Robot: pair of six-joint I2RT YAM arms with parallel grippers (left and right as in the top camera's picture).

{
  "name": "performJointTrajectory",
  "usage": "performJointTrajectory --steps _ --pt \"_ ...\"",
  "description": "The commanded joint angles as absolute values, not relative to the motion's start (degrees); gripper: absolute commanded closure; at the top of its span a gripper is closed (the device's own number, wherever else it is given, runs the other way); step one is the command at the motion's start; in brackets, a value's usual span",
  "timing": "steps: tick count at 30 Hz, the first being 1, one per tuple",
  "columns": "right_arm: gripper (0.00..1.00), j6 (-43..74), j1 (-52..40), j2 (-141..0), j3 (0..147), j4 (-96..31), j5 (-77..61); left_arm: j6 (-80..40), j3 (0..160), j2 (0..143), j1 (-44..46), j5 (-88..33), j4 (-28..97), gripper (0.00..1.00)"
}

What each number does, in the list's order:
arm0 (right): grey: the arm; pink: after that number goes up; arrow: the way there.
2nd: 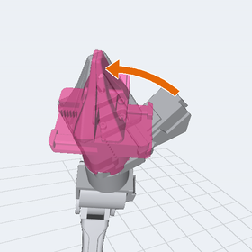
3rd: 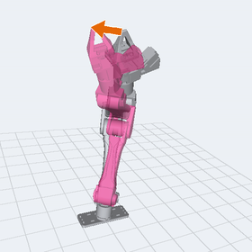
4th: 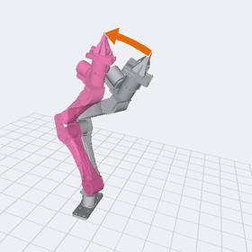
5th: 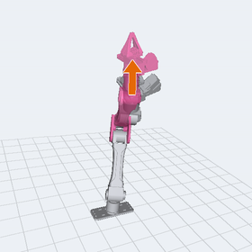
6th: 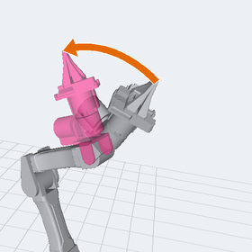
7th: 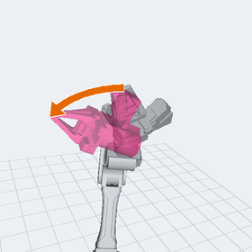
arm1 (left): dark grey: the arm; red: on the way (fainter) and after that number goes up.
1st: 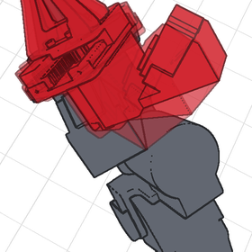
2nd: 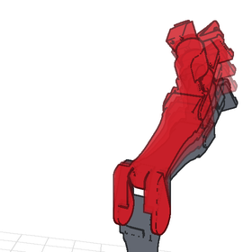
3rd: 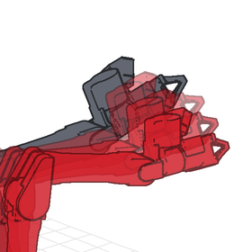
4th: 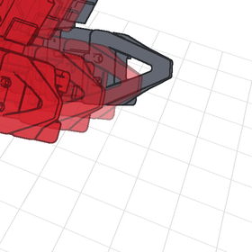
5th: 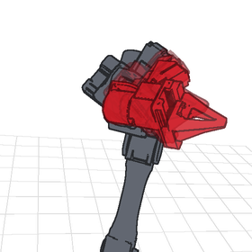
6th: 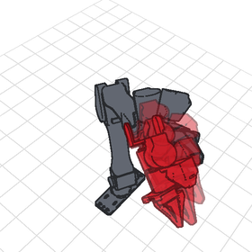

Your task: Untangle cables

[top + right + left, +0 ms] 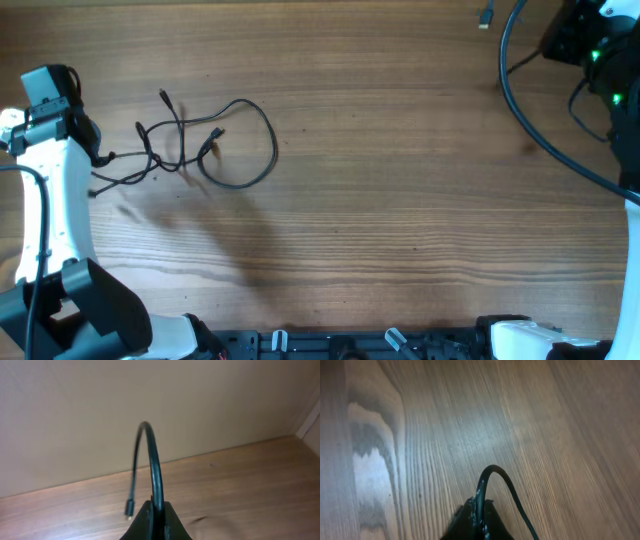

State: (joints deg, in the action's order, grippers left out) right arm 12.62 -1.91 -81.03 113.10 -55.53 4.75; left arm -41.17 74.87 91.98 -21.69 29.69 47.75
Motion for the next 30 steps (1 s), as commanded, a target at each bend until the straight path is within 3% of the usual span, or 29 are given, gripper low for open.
performJointTrajectory --steps 1,7,15,22,23,25,26,30 --pt "0.96 10.48 -1.52 -84.73 114.54 -54.08 4.25 -31.48 75.18 91.37 -17.10 16.27 47.79 0.96" --pt "0.96 4.45 -0.08 -92.20 114.54 -42.98 15.16 -30.48 75.20 85.17 -4.45 -7.18 44.47 0.96" --pt "0.96 2.48 14.46 -97.69 114.54 -36.10 15.03 -36.53 75.18 82.24 17.26 -8.34 38.72 0.96" --pt "0.96 6.15 15.86 -103.88 114.37 -38.52 18.48 -36.51 75.20 82.24 22.28 -8.34 35.31 0.96" --pt "0.91 7.44 15.84 -104.84 114.37 -38.98 18.44 -36.49 75.20 82.24 22.24 -8.29 35.29 0.96" --pt "0.09 10.15 15.84 -105.56 114.37 -40.25 17.72 -36.47 75.20 82.24 22.24 -8.05 35.29 0.96" --pt "0.00 10.70 15.84 -105.19 114.37 -40.80 13.85 -36.47 75.20 82.24 22.24 -7.84 35.22 0.96" --pt "0.00 10.70 14.79 -103.07 114.39 -45.21 -3.99 -36.45 75.20 82.24 22.24 -7.81 35.05 0.96"
